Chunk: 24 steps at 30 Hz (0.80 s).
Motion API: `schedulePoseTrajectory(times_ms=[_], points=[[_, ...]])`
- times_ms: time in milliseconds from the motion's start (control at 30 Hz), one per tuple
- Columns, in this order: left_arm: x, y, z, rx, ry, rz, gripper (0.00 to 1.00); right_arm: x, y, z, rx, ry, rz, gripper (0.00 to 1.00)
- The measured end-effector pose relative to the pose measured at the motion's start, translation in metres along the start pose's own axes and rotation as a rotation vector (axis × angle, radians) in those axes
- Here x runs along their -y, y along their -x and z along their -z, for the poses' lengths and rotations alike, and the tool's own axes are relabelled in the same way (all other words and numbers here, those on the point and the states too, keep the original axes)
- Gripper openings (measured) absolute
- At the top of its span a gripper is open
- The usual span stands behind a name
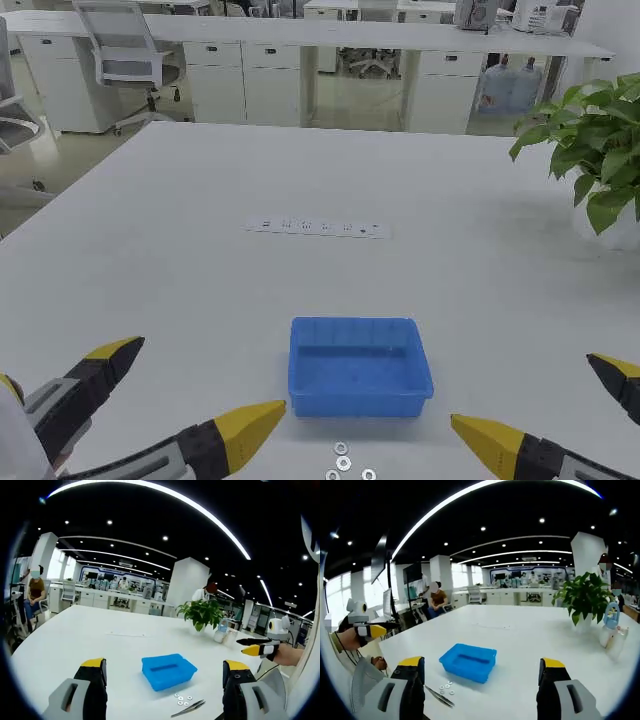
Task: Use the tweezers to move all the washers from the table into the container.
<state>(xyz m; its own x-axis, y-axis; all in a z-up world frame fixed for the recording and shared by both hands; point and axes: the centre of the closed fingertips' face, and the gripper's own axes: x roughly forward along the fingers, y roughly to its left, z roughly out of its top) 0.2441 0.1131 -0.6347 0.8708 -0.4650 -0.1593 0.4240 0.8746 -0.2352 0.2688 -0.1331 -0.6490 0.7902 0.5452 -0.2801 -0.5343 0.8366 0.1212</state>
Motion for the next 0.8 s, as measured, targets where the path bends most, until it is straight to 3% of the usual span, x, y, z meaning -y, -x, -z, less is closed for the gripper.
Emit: schedulePoseTrajectory(times_ms=[800], points=[[0.0045, -0.0043, 0.0017, -0.015, -0.001, 0.018, 0.99, -0.004, -0.0017, 0.0039, 0.002, -0.021, -0.033, 0.8]])
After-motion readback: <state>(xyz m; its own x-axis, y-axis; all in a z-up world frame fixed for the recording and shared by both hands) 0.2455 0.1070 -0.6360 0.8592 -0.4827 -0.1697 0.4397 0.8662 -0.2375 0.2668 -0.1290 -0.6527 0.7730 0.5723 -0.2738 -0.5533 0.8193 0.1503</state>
